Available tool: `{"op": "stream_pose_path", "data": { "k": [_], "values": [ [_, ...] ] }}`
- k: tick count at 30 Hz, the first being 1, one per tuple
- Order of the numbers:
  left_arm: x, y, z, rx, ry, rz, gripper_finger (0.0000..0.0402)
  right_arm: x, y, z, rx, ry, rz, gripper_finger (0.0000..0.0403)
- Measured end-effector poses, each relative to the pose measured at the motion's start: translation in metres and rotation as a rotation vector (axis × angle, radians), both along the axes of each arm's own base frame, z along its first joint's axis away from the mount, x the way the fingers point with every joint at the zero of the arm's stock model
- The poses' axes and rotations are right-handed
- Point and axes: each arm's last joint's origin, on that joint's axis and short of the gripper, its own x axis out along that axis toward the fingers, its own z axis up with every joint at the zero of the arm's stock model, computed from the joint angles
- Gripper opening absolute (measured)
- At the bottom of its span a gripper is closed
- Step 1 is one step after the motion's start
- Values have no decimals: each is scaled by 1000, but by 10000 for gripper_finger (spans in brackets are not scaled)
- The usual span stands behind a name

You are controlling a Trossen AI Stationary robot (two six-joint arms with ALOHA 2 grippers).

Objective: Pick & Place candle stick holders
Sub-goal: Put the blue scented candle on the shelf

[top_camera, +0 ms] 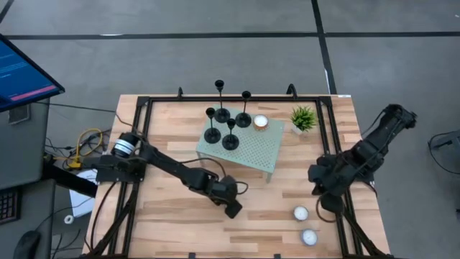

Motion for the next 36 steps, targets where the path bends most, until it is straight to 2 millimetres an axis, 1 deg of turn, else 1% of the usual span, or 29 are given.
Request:
{"op": "stream_pose_path", "data": {
  "k": [5,11,18,21,25,33,36],
  "values": [
    [9,-3,4,44,-31,5,301,-6,7,0,-14,-26,-49,0],
    [9,-4,8,98,-59,31,301,-11,12,0,-13,-38,-63,0],
    [9,-4,8,118,-66,6,301,-9,13,0,-18,-39,-53,1],
    [9,-4,9,131,-72,-9,301,-6,17,-4,-34,-24,-46,15],
    [10,-4,9,138,-81,-22,308,1,25,-13,-79,5,-20,66],
    [9,-5,9,123,-78,-59,334,16,42,-34,-182,71,32,215],
    [9,-2,12,100,-77,-59,340,21,49,-39,-173,77,56,254]
  ]
}}
